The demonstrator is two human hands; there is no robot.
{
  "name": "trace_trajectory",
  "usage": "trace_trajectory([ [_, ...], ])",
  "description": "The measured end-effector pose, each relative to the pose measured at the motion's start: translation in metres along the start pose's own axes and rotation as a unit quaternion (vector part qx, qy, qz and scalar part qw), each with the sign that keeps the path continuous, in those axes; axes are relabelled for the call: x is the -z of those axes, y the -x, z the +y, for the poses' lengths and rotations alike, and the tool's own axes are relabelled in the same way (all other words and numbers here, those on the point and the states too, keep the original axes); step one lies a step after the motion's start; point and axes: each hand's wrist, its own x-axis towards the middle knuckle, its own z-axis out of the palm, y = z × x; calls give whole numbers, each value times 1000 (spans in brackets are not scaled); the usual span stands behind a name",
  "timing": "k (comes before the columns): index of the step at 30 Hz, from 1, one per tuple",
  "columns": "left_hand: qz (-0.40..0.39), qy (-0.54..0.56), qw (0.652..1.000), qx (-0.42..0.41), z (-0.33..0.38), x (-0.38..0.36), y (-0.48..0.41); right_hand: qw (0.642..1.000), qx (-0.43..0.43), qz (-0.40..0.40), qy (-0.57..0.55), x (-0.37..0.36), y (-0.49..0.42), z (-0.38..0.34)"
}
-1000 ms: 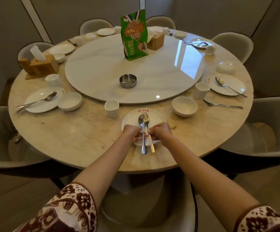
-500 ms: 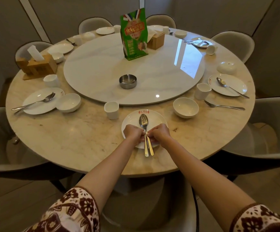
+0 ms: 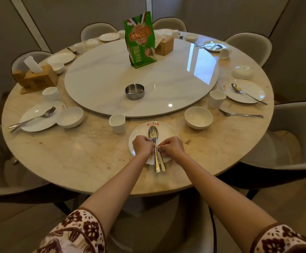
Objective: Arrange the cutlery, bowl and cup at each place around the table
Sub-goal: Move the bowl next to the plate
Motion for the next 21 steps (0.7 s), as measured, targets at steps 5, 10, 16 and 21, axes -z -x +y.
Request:
trace_trajectory([
  [5, 44, -23, 994, -98, 19, -11, -2, 994, 70, 76, -33, 33, -2, -4],
  [10, -62, 29, 993, -93, 50, -45, -11, 961, 88, 262, -3, 80, -21, 0],
  [16, -150, 36, 985, -77, 92, -87, -25, 956, -23, 290, -28, 124, -65, 16],
  [21, -183, 54, 981, -31, 109, -103, -40, 945, -97, 193, -246, 135, -85, 27],
])
